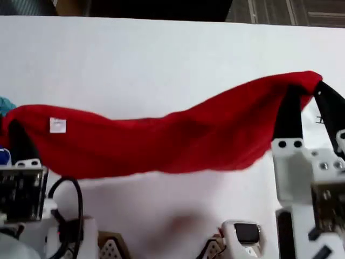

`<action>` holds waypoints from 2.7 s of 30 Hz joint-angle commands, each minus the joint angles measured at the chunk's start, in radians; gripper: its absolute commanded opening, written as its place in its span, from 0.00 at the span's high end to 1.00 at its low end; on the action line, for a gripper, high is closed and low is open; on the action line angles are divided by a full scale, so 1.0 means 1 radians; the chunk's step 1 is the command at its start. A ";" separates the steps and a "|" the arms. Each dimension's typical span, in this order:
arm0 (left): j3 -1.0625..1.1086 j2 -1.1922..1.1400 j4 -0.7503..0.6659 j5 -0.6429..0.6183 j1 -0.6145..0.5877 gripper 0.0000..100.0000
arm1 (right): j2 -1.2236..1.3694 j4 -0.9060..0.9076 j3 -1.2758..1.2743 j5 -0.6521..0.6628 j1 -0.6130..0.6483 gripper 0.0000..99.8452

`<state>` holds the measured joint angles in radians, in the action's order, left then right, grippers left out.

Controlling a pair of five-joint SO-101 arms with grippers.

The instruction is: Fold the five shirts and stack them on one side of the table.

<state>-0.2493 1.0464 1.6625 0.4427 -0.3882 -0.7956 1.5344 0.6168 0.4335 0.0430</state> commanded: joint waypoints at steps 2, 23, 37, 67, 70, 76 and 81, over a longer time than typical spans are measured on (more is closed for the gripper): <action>0.065 0.008 -0.018 -0.002 0.002 0.97 | 0.004 -0.016 0.026 0.029 -0.005 0.98; 0.231 0.325 -0.012 0.006 -0.051 0.97 | -0.084 -0.013 0.126 0.135 -0.005 0.98; 0.194 0.341 -0.081 0.005 -0.052 0.97 | -0.088 -0.165 0.126 0.224 -0.010 0.98; 0.888 0.087 -0.957 -0.005 0.015 0.98 | 0.478 -0.446 -0.180 0.180 -0.007 0.98; 0.868 -0.074 -1.030 -0.003 0.015 0.98 | 0.559 -0.450 -0.178 0.181 -0.005 0.98; 0.814 -0.359 -1.040 -0.003 0.023 0.98 | 0.697 -0.406 -0.186 0.175 -0.004 0.98; 0.822 -0.491 -1.039 0.003 0.018 0.98 | 0.773 -0.358 -0.184 0.181 -0.004 0.98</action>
<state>0.6206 0.6061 0.6513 0.4488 -0.3682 -0.0391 1.1676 0.4235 0.6160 0.0430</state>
